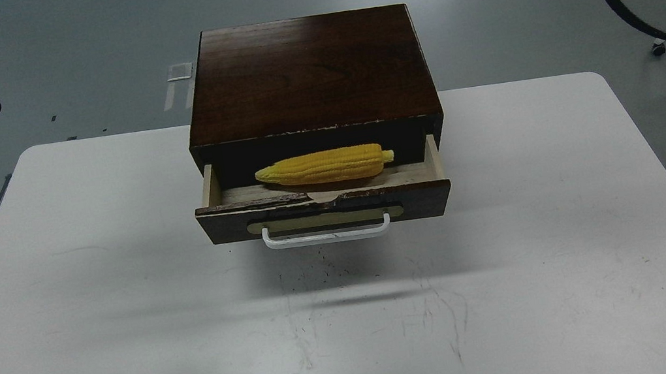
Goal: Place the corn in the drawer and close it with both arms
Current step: 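Withdraw the right arm up and away from the drawer, then bring the left gripper down to the front of the open drawer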
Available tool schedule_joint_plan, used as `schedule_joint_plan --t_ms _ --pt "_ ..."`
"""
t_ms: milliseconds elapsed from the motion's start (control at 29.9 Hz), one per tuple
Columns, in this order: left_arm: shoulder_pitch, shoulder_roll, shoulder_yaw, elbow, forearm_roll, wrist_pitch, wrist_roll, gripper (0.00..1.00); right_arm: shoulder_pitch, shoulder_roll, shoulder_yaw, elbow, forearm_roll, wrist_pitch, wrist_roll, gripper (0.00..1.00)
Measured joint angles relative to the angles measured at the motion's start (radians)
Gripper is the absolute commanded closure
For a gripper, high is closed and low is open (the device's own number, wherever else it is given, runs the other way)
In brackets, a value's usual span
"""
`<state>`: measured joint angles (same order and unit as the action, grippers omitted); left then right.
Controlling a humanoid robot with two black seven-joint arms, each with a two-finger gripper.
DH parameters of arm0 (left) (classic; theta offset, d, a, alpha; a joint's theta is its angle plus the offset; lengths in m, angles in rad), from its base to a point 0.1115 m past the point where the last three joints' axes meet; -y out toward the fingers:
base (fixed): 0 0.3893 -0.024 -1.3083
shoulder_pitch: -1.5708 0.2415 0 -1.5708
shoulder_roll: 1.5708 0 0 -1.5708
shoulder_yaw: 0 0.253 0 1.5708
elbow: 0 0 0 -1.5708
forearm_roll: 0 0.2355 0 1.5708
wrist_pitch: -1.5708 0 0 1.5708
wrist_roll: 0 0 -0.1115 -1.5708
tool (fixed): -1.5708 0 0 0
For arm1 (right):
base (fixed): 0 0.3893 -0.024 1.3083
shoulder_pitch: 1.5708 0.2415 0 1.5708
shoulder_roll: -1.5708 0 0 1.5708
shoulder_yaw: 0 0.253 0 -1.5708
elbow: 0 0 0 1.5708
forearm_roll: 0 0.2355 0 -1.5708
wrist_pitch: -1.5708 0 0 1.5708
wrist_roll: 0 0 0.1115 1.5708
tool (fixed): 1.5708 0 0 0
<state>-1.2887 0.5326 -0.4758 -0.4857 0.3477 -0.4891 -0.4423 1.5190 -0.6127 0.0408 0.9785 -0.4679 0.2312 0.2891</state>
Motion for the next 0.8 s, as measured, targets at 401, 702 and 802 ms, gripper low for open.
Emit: schedule_joint_plan --t_ms 401,702,802 --pt "-0.023 0.155 -0.002 -0.593 0.471 0.000 -0.012 1.00 -0.295 -0.106 0.255 -0.167 0.635 0.127 -0.004 0.00" --pt "0.006 0.235 0.001 -1.028 0.765 0.000 -0.022 1.00 -0.573 -0.101 0.365 -0.319 0.868 0.254 0.004 0.00" --pt "0.023 0.218 0.001 -1.072 0.908 0.000 -0.022 1.00 -0.657 -0.100 0.442 -0.327 0.893 0.257 0.008 0.00"
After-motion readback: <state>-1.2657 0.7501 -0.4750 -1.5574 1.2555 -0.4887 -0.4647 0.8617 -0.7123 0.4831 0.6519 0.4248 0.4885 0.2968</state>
